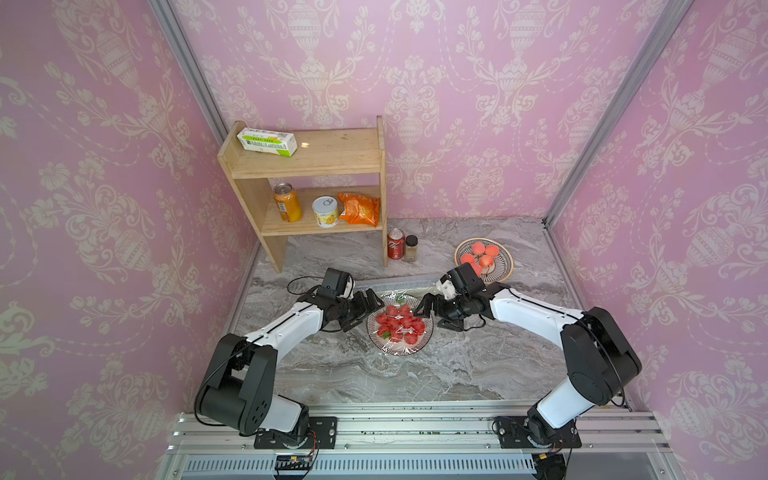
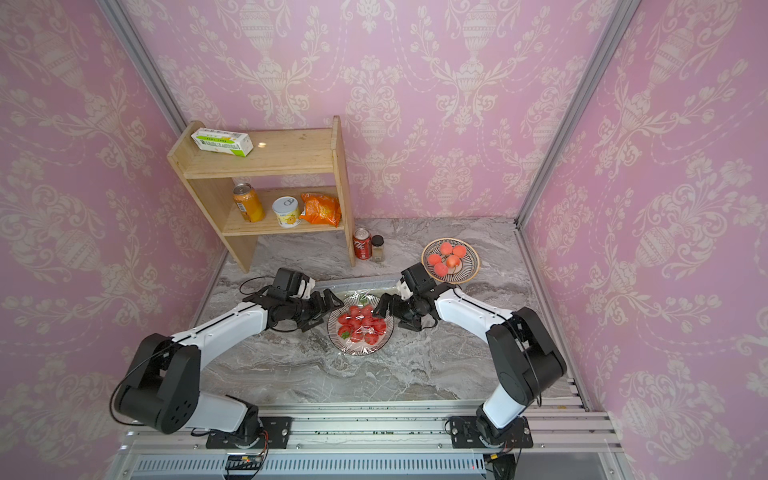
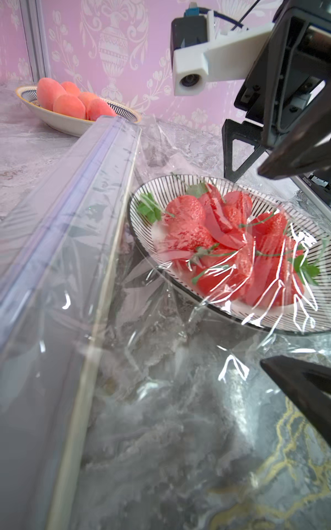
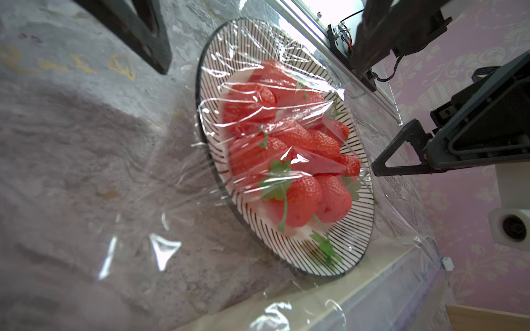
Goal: Wrap the plate with plastic wrap
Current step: Cover the plate with plastic wrap, then move the plate to the center of the board.
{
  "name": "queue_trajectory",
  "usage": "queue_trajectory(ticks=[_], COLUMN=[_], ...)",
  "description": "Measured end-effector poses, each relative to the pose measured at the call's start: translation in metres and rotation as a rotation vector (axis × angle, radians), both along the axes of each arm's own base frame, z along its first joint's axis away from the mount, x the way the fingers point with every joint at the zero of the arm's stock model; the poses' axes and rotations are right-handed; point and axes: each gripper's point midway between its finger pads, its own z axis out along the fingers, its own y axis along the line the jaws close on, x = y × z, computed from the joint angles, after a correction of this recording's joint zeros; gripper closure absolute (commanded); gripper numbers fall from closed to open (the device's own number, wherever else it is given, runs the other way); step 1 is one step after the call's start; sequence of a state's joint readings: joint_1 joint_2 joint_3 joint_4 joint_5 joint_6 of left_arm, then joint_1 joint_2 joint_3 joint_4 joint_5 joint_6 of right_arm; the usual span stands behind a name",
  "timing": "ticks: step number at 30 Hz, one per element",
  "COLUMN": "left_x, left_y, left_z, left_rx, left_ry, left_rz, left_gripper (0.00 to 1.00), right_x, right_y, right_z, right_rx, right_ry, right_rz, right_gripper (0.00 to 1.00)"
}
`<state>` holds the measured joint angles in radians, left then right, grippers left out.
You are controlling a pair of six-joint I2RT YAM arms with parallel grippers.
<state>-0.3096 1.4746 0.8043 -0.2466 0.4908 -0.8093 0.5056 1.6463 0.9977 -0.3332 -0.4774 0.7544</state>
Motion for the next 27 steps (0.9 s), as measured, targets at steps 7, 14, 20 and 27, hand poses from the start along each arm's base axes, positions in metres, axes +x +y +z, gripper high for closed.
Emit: queue_trajectory(ticks=[7, 14, 20, 27], left_x=[0.004, 0.005, -0.002, -0.021], left_y=[-0.003, -0.012, -0.019, -0.022], left_z=[-0.016, -0.013, -0.011, 0.0], left_rx=[0.012, -0.018, -0.03, -0.039], left_ry=[0.03, 0.017, 0.014, 0.019], left_rz=[-0.018, -0.043, -0.064, -0.073], left_gripper=[0.01, 0.01, 0.01, 0.01], right_x=[0.004, -0.001, -0.008, -0.031], right_y=[0.003, 0.02, 0.026, 0.021], right_z=[-0.013, -0.01, -0.008, -0.011], right_rx=[-0.017, 0.032, 0.049, 0.045], right_ry=[0.028, 0.022, 0.022, 0.049], right_rz=[0.002, 0.048, 0.069, 0.071], right_gripper=[0.0, 0.0, 0.0, 0.0])
